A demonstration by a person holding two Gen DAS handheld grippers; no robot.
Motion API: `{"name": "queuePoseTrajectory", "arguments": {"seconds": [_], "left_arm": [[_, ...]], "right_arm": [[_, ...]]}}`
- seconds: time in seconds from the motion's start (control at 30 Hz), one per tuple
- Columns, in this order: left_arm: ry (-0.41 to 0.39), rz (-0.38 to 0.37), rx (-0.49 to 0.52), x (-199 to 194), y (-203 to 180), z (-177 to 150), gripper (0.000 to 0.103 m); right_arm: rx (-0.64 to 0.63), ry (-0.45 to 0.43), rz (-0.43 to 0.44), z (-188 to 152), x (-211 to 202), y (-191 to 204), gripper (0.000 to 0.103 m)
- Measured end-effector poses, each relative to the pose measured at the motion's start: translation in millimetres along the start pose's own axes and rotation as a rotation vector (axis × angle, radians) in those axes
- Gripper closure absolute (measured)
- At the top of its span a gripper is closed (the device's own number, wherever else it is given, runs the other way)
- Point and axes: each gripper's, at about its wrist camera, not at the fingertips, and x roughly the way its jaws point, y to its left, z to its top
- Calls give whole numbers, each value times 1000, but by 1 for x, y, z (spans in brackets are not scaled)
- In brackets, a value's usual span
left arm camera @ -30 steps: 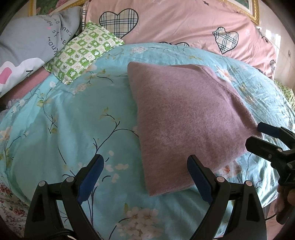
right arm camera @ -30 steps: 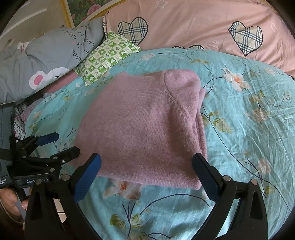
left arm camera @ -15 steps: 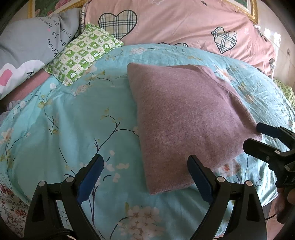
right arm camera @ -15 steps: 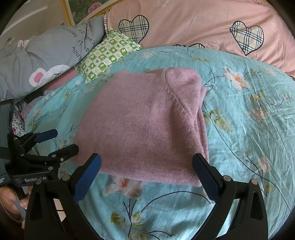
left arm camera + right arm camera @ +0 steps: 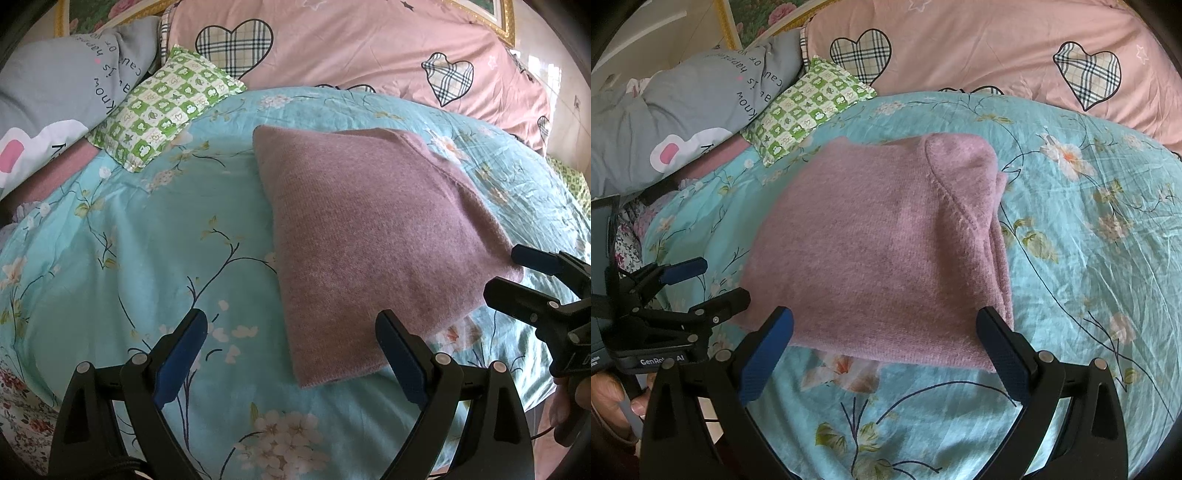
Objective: Fold small clothes
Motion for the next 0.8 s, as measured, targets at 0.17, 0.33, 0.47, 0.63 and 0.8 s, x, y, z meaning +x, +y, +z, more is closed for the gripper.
{"name": "queuePoseTrajectory", "arguments": {"seconds": [0.17,0.33,0.47,0.63,0.8], "left_arm": [[-1,-1,-1,0,0,0,10],[-1,-4,4,1,1,1,10],[-1,-5,7,0,1,1,10],[-1,-5,9,0,1,2,10],[2,-4,10,0,1,2,10]], "right_arm": [[0,0,1,0,0,0,4],[-1,1,1,0,0,0,4],[-1,1,1,0,0,0,4],[-1,0,1,1,-1,-1,4],[-5,1,1,2,-2,-2,4]]}}
